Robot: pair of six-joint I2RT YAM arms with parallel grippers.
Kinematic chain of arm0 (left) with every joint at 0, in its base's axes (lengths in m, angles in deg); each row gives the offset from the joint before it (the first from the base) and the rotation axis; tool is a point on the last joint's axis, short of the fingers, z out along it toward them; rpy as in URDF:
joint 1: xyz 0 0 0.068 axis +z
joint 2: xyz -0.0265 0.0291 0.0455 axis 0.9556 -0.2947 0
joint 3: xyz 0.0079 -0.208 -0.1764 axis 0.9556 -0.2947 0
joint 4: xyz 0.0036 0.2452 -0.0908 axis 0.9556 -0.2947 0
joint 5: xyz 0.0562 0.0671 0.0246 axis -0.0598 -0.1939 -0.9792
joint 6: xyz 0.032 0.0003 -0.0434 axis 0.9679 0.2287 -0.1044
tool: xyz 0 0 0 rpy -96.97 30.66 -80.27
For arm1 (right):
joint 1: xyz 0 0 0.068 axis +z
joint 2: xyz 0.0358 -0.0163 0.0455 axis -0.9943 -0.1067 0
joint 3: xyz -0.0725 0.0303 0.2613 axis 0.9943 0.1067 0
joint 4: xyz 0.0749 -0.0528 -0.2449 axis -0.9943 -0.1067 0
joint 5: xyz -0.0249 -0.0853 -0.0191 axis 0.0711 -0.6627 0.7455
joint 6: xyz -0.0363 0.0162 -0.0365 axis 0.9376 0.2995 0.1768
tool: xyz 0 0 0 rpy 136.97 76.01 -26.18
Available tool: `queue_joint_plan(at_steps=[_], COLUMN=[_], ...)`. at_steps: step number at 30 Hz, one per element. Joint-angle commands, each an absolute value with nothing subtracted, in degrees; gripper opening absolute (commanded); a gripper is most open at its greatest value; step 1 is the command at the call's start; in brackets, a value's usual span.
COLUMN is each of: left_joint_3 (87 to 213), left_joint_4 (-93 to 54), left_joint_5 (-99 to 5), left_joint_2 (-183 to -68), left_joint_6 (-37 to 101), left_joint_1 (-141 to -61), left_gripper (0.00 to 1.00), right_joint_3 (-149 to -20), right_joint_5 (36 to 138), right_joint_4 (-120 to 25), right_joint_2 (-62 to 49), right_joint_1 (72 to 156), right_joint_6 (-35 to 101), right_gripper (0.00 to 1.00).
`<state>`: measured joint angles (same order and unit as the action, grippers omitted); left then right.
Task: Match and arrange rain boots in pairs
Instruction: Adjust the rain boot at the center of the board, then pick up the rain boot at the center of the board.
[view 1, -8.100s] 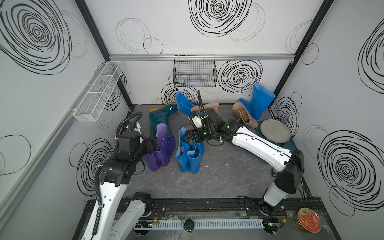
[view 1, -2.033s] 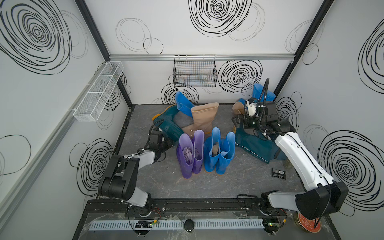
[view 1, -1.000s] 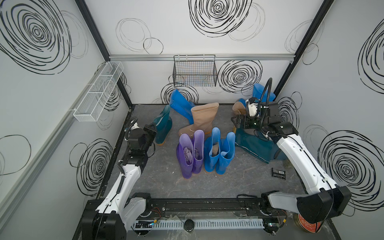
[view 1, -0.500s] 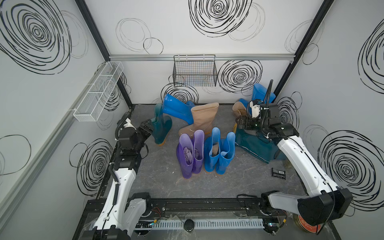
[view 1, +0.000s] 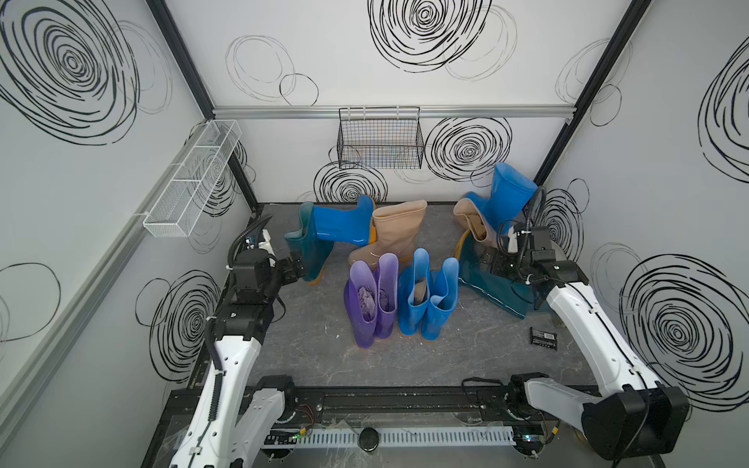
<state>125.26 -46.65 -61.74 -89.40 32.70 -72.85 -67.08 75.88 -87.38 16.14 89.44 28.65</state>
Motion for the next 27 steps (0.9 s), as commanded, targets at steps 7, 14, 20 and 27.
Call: queue_joint_plan(at_steps=[7,14,20,27], left_joint_3=[121.58,117.71,115.42,116.14], left_joint_4=[-41.82,-32.6,-24.85,-20.32], left_joint_5=[-63.97,-65.92,-63.42,-66.34], left_joint_2=[-88.15,-89.38,-93.08,-99.04], left_joint_6=[42.92,44.68,45.61,45.55], left_joint_1=[-75.84,-75.59,-75.56,-75.15], left_gripper=[0.99,0.99,0.99,0.99], right_joint_3=[-54.37,-44.82,-41.63,-38.4], right_joint_5=[87.84,90.36,87.66,86.43], right_joint_4=[-83.1,-77.05,-73.27,-69.63], right_joint_2=[21.35,22.42,19.98,16.62], right_joint_1=[76.29,71.57,71.75,72.14], right_joint_6=[9.75,-2.27,-11.44,-20.65], right_gripper=[1.0,0.99,0.98,0.99])
